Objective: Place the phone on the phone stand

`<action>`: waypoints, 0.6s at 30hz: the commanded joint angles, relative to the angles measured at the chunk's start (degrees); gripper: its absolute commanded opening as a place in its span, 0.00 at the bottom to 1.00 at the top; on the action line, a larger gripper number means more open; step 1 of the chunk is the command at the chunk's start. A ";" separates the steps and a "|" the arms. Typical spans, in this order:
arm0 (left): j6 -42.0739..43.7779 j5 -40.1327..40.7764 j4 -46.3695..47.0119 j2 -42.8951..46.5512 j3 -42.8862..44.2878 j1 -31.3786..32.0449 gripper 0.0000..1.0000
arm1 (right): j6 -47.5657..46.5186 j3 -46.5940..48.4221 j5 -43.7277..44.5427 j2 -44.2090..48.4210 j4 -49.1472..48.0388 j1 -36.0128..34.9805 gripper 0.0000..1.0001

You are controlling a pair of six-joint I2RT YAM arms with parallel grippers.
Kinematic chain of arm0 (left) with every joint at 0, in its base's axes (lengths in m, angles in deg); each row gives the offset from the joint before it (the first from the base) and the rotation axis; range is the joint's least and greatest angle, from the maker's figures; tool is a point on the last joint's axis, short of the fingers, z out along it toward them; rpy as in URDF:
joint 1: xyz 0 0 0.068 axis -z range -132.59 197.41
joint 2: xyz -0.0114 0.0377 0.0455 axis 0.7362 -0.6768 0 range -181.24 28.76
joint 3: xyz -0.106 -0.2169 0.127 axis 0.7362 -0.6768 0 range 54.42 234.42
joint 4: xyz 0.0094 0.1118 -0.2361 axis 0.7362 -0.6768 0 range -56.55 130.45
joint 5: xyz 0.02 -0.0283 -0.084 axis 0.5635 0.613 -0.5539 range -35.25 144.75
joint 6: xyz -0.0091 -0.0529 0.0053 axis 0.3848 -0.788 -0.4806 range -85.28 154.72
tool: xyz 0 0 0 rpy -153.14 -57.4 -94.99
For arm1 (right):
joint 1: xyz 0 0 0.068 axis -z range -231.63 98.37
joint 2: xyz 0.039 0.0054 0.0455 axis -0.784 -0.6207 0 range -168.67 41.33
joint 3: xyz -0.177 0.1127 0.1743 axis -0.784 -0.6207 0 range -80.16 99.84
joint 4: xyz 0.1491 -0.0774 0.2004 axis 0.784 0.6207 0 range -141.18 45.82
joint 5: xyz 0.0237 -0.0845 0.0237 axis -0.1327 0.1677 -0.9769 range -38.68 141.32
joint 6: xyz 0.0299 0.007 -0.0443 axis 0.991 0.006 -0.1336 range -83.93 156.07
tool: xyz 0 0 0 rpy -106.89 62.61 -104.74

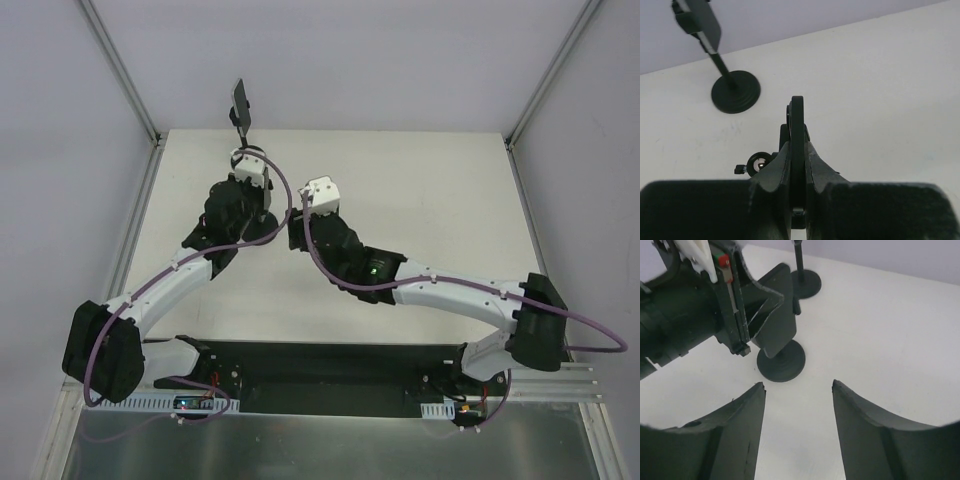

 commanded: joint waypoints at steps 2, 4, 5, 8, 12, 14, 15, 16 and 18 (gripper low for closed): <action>3.26 7.96 0.33 0.32 0.05 -0.81 0.00 | -4.91 -6.34 5.78 8.84 -12.24 2.52 0.61; 3.35 7.87 0.24 0.59 0.05 -1.08 0.00 | -5.36 -8.47 3.86 10.59 -13.91 4.72 0.61; 3.35 7.78 0.33 0.76 -0.03 -1.25 0.00 | -5.36 -10.13 3.24 10.95 -14.35 7.43 0.61; 3.09 7.26 0.33 1.02 -0.04 -2.22 0.00 | -7.55 -12.43 -3.96 11.74 -16.20 12.96 0.63; -3.93 0.32 -0.02 1.11 -0.21 -7.13 0.00 | -7.82 -17.51 -7.74 11.92 -19.80 18.87 0.66; -7.19 -2.14 0.15 0.68 -0.12 -9.51 0.00 | -6.07 -18.58 -9.59 11.13 -21.04 22.11 0.66; -9.46 -4.15 0.24 0.50 -0.30 -10.21 0.00 | -5.45 -19.11 -12.64 10.78 -21.21 23.26 0.66; -10.70 -5.04 0.50 0.24 -0.39 -11.00 0.00 | -5.01 -19.20 -14.68 10.00 -21.65 25.10 0.66; -13.42 -8.19 1.12 -0.20 -0.74 -12.67 0.00 | -4.39 -18.94 -20.46 8.85 -22.00 26.43 0.66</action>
